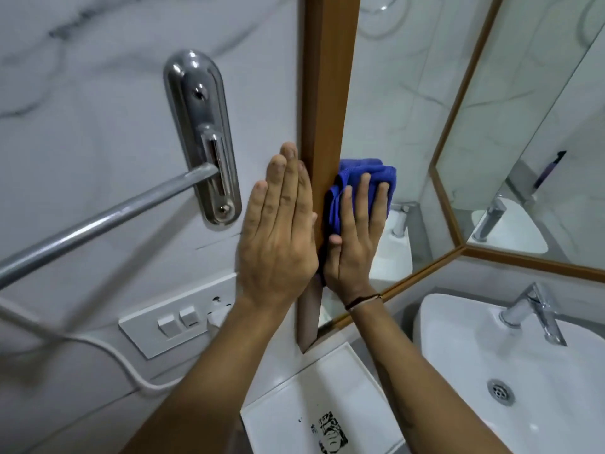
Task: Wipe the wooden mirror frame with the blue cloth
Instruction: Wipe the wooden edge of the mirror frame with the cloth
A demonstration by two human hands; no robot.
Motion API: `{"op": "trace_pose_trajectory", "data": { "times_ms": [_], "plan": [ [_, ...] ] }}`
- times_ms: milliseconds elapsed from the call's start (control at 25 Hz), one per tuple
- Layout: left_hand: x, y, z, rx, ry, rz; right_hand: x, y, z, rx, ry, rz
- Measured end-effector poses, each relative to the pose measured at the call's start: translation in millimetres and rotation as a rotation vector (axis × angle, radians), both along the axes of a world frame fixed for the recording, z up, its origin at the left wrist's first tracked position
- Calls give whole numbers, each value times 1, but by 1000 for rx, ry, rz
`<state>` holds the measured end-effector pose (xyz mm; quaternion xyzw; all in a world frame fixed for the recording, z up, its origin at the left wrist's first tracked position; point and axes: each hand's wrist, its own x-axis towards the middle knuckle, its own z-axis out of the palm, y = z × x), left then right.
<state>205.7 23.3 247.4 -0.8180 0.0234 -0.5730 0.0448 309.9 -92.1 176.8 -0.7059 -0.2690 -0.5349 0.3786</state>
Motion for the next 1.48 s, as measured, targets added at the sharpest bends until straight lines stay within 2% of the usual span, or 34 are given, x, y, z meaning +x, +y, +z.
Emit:
{"op": "trace_pose_trajectory", "data": {
  "times_ms": [80, 200, 320, 440, 520, 600, 720, 880, 960, 1080, 1200, 1280, 1360, 1400, 1480],
  "plan": [
    [-2, 1, -21, 4, 18, 18, -19, 8, -56, 30, 111, 29],
    [0, -9, -47, -87, 34, -2, -78, 6, -181, 18, 515, 39],
    [3, -13, -66, -102, 39, 5, -96, 17, -233, 219, 833, 131],
    [1, -13, -70, -114, 48, 27, -100, 40, -217, 506, 855, 168],
    [3, -13, -73, -106, 47, 34, -78, 35, -185, 816, 826, 106],
    [3, -13, -71, -109, 44, 6, -34, 12, -148, 1136, 882, 52],
    [2, -14, -70, -121, 42, -24, -24, 2, -121, 1402, 884, 212],
    [2, -13, -72, -124, 54, -13, -95, 58, -151, 1271, 901, 337],
    [2, -13, -71, -113, 55, -12, -73, 34, -137, 1283, 919, 238],
    [-1, -14, -68, -136, 64, -36, -43, 14, -131, 1458, 979, 179],
    [0, -11, -70, -131, 64, -17, -92, 57, -151, 1227, 950, 239],
    [2, -12, -70, -123, 61, -30, -80, 51, -151, 1231, 934, 214],
    [1, -12, -68, -148, 65, -34, -36, 12, -139, 1326, 1016, 62],
    [0, -13, -68, -151, 65, -31, -26, -3, -136, 1401, 1028, 137],
    [0, -12, -68, -136, 67, -23, -43, 1, -137, 1297, 1060, 130]
  ]
}}
